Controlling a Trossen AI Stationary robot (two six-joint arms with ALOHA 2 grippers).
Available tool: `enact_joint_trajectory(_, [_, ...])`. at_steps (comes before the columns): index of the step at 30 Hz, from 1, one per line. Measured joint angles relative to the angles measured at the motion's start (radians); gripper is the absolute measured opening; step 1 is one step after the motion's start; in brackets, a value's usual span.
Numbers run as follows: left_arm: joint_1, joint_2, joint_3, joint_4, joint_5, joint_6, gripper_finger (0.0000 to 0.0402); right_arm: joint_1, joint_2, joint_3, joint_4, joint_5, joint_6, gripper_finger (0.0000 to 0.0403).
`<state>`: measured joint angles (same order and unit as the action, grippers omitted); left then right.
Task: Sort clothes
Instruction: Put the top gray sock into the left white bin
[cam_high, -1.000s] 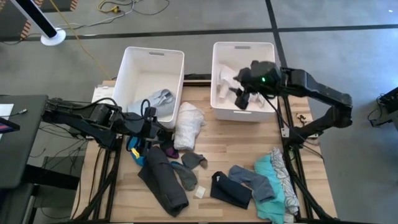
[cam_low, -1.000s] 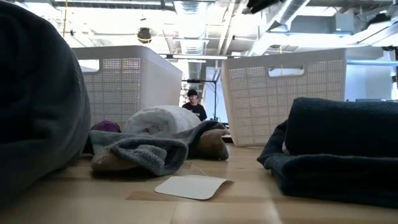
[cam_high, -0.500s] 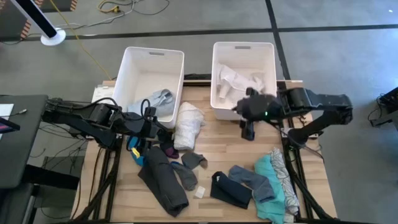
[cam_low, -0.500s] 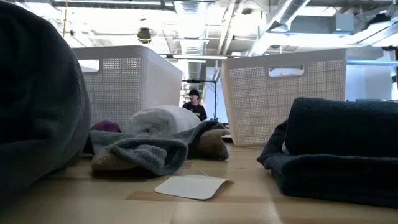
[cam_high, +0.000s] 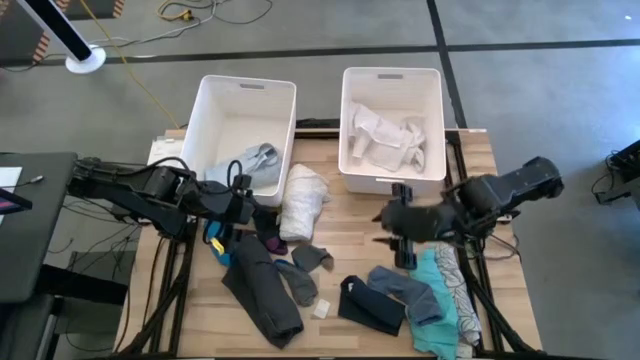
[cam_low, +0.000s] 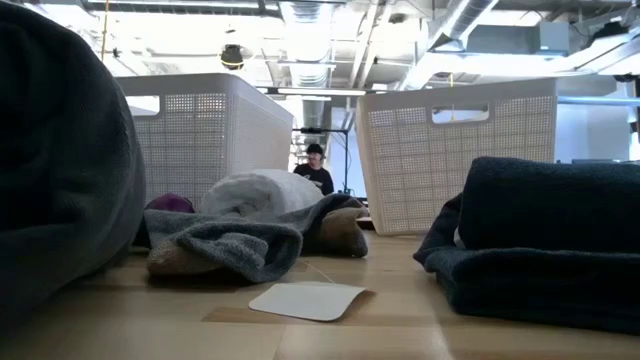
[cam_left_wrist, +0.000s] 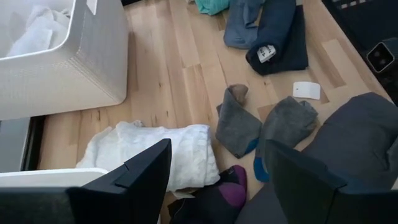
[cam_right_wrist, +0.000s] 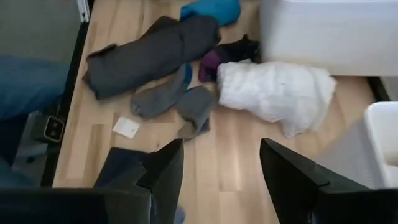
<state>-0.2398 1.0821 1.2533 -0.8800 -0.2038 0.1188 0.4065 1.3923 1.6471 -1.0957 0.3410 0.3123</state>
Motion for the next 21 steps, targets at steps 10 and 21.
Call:
enact_joint_trajectory(10, [-0.024,-0.003,-0.167,0.093,0.003,-0.003,0.0251,0.119,0.149,-0.001,0.024,0.007,0.049,0.0225])
enact_joint_trajectory(21, [-0.087,-0.003,-0.293,0.22,0.013,-0.001,0.0251,0.15,0.371,0.0,0.134,0.039,0.048,0.0225])
